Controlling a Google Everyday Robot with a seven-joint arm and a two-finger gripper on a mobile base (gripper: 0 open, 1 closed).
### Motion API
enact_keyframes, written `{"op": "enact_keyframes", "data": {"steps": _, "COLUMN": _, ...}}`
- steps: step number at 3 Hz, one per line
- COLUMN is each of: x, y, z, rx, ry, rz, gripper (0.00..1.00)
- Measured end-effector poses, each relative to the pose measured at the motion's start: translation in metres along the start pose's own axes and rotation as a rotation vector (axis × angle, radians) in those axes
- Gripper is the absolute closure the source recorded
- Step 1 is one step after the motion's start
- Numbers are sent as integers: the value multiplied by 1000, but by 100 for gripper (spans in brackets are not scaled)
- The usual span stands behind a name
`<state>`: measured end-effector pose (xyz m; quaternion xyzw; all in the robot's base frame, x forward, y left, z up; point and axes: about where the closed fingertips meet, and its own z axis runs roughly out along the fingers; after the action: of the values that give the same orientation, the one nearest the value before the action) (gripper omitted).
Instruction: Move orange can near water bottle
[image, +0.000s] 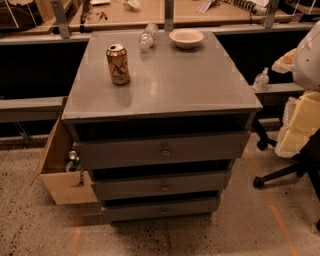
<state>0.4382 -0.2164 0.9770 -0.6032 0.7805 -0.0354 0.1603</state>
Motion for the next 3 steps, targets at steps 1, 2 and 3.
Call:
{"op": "enact_keyframes", "data": {"steps": 1, "x": 0, "y": 0, "z": 0, "rx": 0, "ry": 0, "rz": 0, "gripper": 0}}
{"op": "enact_keyframes", "data": {"steps": 2, "x": -8, "y": -9, "z": 5, "rx": 17, "ry": -46, "rz": 9, "gripper": 0}}
{"op": "enact_keyframes", "data": {"steps": 3, "x": -44, "y": -43, "z": 35, "rx": 38, "ry": -264, "rz": 36, "gripper": 0}}
